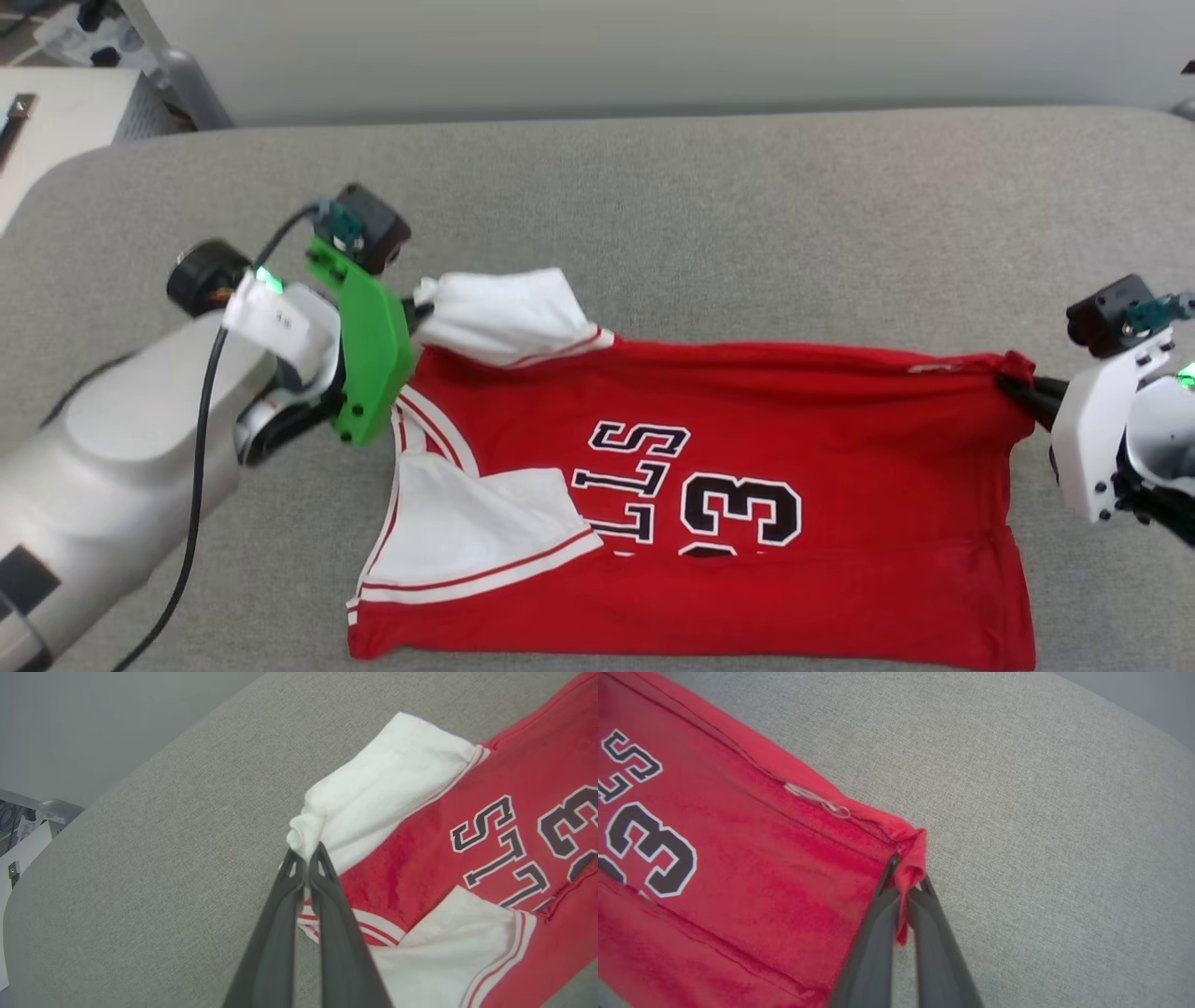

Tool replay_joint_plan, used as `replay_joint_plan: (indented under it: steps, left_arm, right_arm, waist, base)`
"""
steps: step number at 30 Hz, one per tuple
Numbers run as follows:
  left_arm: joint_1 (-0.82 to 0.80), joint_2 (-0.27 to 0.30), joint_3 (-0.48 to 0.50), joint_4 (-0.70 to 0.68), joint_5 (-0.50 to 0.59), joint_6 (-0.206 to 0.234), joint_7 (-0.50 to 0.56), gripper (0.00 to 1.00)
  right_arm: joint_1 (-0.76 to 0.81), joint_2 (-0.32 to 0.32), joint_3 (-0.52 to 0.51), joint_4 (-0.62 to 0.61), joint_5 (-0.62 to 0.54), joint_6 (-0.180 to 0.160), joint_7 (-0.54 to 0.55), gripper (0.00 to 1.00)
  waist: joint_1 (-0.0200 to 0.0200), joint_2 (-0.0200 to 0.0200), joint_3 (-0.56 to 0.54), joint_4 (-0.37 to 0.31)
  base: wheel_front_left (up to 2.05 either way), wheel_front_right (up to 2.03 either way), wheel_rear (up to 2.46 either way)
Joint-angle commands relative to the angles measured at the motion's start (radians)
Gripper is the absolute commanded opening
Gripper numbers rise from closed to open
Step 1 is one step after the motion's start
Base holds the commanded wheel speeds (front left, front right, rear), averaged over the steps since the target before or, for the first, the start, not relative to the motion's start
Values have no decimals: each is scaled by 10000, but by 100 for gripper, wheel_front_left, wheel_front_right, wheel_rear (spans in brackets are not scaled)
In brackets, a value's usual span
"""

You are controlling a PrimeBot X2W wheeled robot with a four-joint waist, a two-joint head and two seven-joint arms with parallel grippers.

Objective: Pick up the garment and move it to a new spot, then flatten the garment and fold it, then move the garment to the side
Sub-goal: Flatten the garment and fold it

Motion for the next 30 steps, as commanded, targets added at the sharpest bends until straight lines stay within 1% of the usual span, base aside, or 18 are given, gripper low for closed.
replay_joint_plan:
  steps: [1,10,12,15,18,23,30]
  left_arm:
    - [403,218,15,-276,-49,198,-125,0]
    - [2420,1496,11,-2393,-440,1517,-258,0]
    - [2870,1725,10,-2763,-494,1795,-329,0]
    - [3537,1890,8,-3111,-563,2049,-405,0]
    - [4068,1910,6,-3263,-538,2180,-441,0]
    - [4505,1676,5,-3104,-504,2227,-462,0]
    - [4794,1081,6,-2097,-602,2096,-704,0]
  right_arm:
    - [307,-28,-56,-141,28,-7,-105,0]
    - [2184,-303,-705,-1114,-66,-7,-410,0]
    - [2657,-330,-878,-1316,-90,-7,-380,0]
    - [3300,-353,-1178,-1598,-136,-7,-260,0]
    - [3912,-338,-1518,-1796,-279,-7,-112,0]
    - [4685,-62,-2014,-1990,-472,-7,302,0]
    - [5184,719,-2383,-1548,-617,-7,760,0]
  waist:
    - [1,0,-424,-31]
    - [1,0,-916,95]
    - [1,0,-966,112]
    - [1,0,-1004,126]
    - [1,0,-953,144]
    - [1,0,-642,118]
    - [1,0,-325,25]
  base:
    - [0,0,0]
    - [0,0,0]
    - [0,0,0]
    - [0,0,0]
    - [0,0,0]
    - [0,0,0]
    - [0,0,0]
